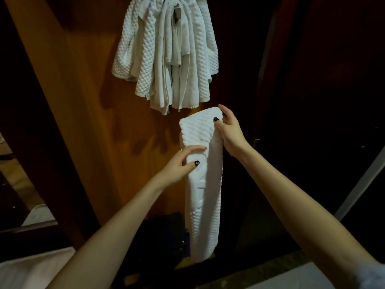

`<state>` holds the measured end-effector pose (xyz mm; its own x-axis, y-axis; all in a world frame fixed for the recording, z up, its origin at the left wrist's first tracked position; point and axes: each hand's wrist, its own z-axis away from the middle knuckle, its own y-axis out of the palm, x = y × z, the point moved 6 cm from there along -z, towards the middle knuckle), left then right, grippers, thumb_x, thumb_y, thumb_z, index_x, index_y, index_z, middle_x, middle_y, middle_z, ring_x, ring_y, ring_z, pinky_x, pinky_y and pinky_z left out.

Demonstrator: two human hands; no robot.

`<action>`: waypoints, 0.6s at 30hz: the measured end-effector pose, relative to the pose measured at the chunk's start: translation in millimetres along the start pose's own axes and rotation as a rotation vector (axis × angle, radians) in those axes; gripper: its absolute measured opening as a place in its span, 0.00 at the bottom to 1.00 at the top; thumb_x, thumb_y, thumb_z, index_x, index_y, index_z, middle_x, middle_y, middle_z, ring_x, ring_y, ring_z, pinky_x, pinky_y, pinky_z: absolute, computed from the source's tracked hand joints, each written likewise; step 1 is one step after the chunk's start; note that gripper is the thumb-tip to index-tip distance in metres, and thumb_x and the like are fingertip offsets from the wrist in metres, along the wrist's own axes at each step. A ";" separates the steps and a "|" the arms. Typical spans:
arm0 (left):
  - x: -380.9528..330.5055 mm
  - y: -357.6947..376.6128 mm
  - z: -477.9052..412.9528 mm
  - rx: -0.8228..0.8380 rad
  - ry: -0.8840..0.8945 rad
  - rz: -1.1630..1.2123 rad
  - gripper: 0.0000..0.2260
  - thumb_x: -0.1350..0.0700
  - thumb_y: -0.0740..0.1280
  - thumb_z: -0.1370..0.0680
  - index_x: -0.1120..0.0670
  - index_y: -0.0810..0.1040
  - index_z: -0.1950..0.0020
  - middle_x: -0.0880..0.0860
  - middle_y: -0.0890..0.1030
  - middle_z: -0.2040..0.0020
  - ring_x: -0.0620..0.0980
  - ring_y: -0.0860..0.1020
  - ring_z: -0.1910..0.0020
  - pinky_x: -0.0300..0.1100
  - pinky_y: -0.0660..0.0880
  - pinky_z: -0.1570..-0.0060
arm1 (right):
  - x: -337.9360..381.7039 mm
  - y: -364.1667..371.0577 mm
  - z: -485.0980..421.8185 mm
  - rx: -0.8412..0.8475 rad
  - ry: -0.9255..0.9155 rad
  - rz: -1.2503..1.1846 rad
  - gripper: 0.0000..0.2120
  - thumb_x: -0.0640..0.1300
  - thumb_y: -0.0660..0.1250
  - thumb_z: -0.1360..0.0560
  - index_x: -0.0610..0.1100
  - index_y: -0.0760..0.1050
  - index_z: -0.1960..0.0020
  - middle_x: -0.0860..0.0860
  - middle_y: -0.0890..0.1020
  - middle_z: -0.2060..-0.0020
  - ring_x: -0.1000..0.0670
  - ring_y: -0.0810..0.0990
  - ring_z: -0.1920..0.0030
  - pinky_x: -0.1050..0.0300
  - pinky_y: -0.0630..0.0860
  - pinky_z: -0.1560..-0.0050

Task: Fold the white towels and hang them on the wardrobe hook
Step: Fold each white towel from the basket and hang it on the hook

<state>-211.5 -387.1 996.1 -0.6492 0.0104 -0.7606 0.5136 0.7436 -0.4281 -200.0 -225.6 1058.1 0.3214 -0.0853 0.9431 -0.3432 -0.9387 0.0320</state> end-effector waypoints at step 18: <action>6.4 -23.5 -11.8 -0.248 -0.202 0.478 0.20 0.68 0.62 0.22 0.45 0.76 0.38 0.52 0.71 0.37 0.45 0.75 0.40 0.46 0.77 0.47 | -51.2 -14.3 45.3 0.203 -0.032 0.243 0.38 0.39 0.68 0.23 0.63 0.53 0.24 0.64 0.66 0.30 0.61 0.77 0.41 0.60 0.79 0.47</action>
<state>-234.4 -396.7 1007.1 -0.2449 0.2741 -0.9300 0.5610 0.8224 0.0947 -171.5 -222.9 994.4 0.2802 -0.3225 0.9041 -0.2309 -0.9369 -0.2626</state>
